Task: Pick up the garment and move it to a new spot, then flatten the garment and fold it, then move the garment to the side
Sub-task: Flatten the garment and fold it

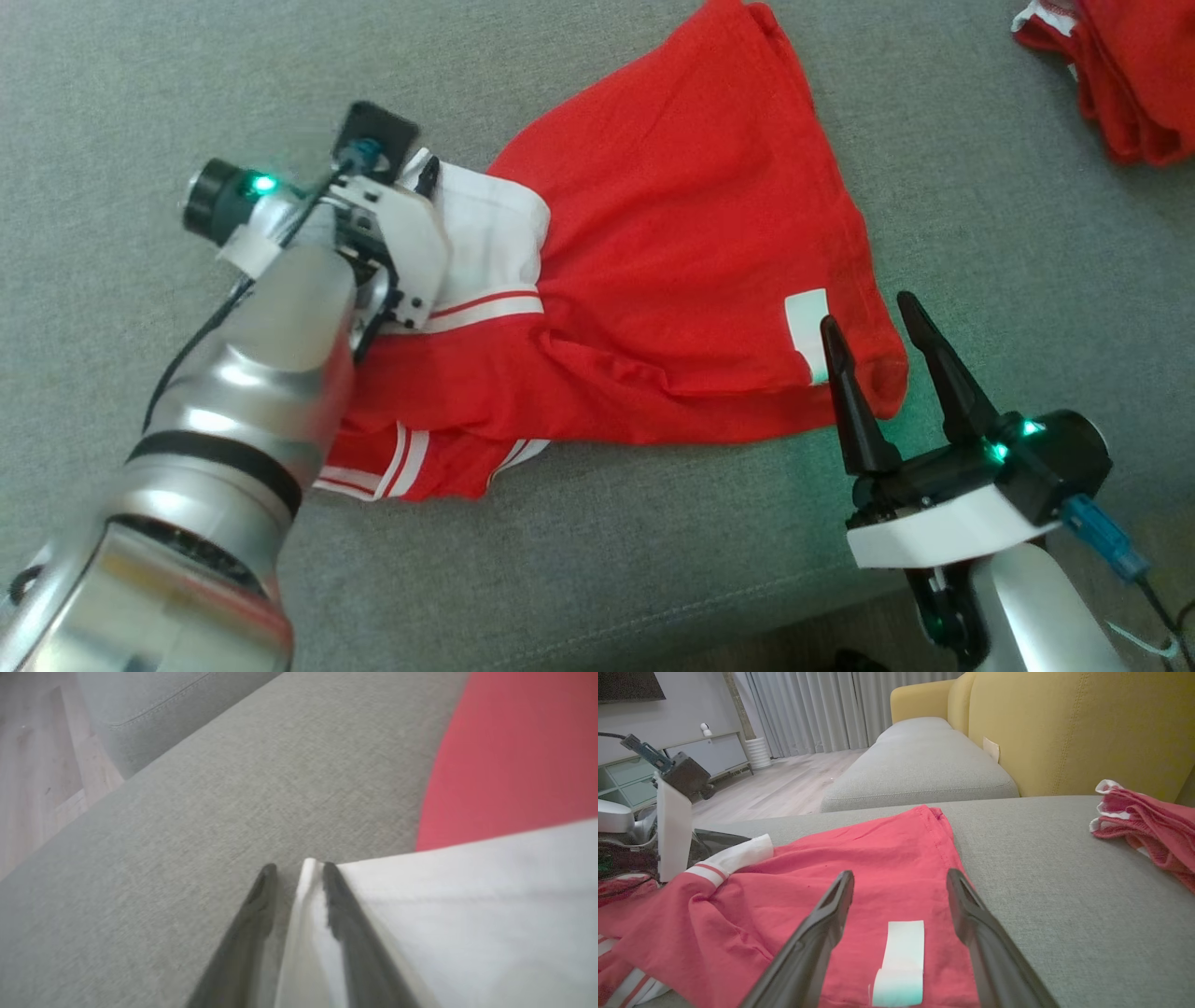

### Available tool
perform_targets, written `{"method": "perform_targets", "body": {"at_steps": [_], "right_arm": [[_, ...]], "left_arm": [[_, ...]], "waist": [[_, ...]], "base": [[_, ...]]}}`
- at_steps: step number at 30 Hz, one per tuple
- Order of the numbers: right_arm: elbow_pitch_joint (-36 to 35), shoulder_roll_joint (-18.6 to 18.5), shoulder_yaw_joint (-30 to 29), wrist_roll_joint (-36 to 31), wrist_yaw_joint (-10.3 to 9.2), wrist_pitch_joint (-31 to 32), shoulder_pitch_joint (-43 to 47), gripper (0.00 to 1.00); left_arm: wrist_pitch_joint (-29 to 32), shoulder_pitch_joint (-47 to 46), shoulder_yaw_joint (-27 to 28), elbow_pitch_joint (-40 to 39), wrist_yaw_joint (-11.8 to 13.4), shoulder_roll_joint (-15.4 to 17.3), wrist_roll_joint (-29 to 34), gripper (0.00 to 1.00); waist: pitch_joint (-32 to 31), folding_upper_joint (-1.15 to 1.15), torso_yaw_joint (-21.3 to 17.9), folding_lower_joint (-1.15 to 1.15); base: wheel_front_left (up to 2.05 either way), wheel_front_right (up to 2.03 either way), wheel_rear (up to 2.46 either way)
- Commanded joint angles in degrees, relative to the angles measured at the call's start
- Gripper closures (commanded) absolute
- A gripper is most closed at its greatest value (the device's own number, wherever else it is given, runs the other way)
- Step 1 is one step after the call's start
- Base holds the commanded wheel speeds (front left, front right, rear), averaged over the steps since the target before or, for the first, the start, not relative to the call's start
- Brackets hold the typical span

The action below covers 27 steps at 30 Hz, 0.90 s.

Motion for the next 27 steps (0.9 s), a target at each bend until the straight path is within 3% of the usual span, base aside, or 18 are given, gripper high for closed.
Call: {"method": "perform_targets", "body": {"at_steps": [1,5,12,20,27], "right_arm": [[-1.7,0.2,0.9,-0.3,-0.05,-0.6,-0.9,0.00],[-1.7,0.3,0.7,-0.3,-0.05,-0.6,-1.0,0.00],[-0.8,0.5,0.2,-0.4,-0.05,-0.6,0.0,0.00],[6.6,1.4,-4.6,-1.1,-0.05,-0.6,3.5,0.00],[13.9,2.4,-7.7,2.8,-0.05,-0.6,3.3,0.00]], "left_arm": [[0.7,-0.6,-0.1,0.3,-0.4,0.8,0.8,1.00],[2.5,-0.4,-1.5,1.4,-1.8,0.4,1.1,1.00],[-5.6,-2.2,-0.2,-0.4,-1.3,1.1,-0.4,1.00],[-8.8,0.5,2.4,-11.1,0.3,8.4,-1.2,1.00],[-8.8,6.3,4.2,-20.8,1.4,13.2,-1.5,1.00]], "waist": [[-0.1,0.00,0.1,0.00],[-0.3,0.00,0.3,0.00],[-2.1,0.00,1.2,0.00],[-6.1,0.00,2.8,0.00],[-7.7,0.00,4.1,0.00]], "base": [[0.00,0.00,0.00],[0.00,0.00,0.00],[0.00,0.00,0.00],[0.00,0.00,0.00],[0.00,0.00,0.00]]}}
